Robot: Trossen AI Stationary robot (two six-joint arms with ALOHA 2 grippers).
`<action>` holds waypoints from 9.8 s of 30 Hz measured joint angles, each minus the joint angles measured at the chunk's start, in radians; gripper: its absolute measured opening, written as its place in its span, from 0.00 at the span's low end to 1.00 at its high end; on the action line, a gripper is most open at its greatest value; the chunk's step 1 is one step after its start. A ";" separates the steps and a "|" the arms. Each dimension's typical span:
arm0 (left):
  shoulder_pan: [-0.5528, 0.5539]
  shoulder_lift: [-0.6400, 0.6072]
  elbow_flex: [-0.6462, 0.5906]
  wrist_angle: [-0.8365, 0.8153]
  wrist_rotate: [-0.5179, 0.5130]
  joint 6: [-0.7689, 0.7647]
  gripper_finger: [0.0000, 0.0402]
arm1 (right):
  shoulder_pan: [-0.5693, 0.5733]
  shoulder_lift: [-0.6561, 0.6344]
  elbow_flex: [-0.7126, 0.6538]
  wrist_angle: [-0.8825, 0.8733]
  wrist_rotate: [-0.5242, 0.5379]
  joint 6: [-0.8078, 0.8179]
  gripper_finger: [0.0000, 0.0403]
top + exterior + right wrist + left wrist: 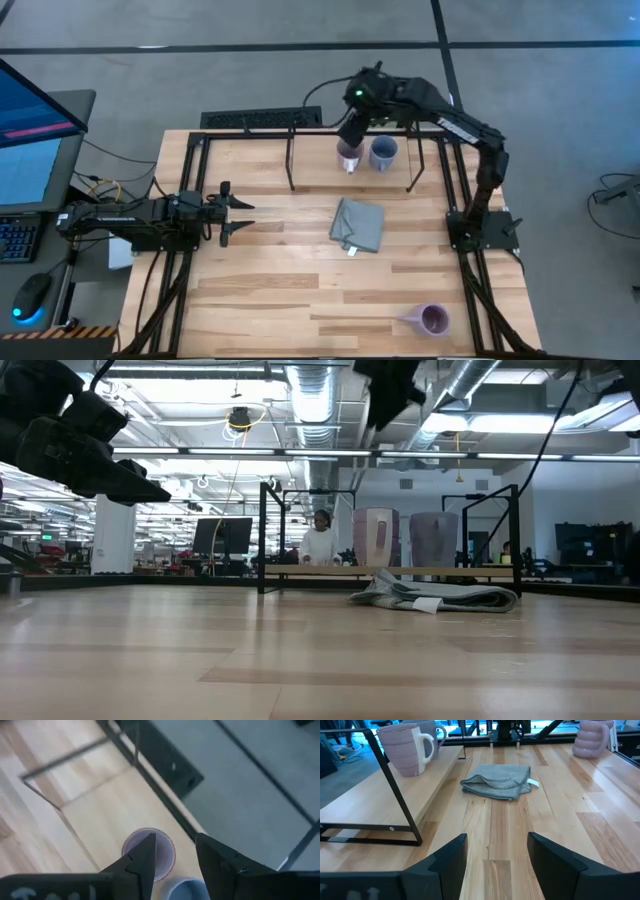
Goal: Stack small to large cups/mugs on shelf
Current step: Put the purple mug on the shelf
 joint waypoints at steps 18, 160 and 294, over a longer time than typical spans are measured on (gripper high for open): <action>0.000 0.000 -0.002 0.033 -0.122 0.004 0.50 | 0.207 -0.522 -0.292 -0.075 0.255 0.088 0.39; 0.000 0.000 0.002 0.010 -0.149 -0.023 0.50 | 1.462 -0.756 -1.326 0.690 -0.218 1.712 0.57; 0.000 0.000 0.000 0.008 -0.160 -0.035 0.50 | 1.496 -0.538 -1.331 0.513 -0.298 2.172 0.38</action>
